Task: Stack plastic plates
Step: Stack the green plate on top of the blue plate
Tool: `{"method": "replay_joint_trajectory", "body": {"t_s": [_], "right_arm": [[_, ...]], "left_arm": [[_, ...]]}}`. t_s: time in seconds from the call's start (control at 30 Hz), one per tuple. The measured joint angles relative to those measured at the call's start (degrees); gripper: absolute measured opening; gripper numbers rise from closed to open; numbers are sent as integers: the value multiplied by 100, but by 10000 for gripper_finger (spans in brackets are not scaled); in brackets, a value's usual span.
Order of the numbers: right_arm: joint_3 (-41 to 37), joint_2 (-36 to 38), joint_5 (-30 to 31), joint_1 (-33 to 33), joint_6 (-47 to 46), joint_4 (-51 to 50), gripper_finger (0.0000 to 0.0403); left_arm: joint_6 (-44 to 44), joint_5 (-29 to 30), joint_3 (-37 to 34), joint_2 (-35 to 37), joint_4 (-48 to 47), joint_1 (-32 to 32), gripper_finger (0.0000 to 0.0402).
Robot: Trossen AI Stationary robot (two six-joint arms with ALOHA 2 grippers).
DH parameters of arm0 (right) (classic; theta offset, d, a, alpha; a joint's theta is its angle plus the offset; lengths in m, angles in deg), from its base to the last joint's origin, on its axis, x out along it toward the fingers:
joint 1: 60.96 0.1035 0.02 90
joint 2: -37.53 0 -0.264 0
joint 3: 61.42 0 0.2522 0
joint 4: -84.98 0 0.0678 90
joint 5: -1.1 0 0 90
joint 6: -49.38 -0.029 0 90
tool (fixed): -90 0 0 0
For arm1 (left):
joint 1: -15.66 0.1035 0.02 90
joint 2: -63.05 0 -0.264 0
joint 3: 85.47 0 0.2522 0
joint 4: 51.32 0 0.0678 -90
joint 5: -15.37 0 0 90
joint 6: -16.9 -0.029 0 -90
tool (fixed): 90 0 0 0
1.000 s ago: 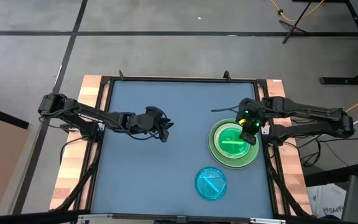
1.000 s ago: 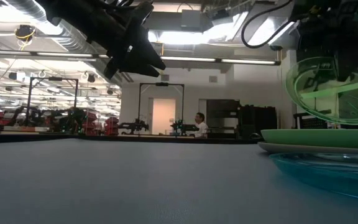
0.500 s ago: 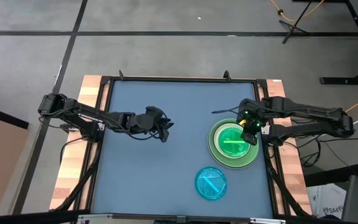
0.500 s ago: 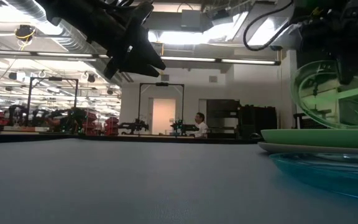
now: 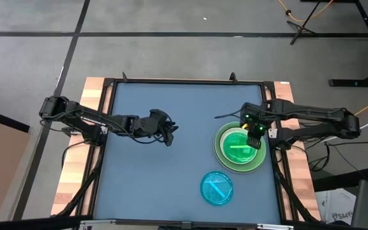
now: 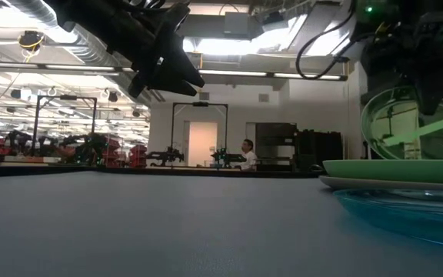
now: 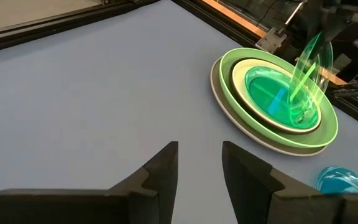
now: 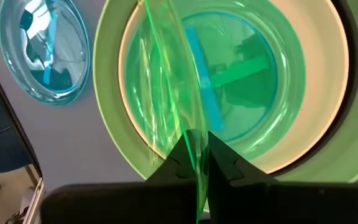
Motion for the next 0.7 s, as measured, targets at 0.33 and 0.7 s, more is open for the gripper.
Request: {"method": "replay_joint_trajectory", "body": {"t_s": [0.33, 0.7], "right_arm": [[0, -339, -2, 0, -2, 15, 0], [0, -339, 9, 0, 0, 13, 62]], "left_arm": [[-1, 0, 0, 0, -4, 0, 118], [-2, 0, 0, 0, -4, 0, 118]]}}
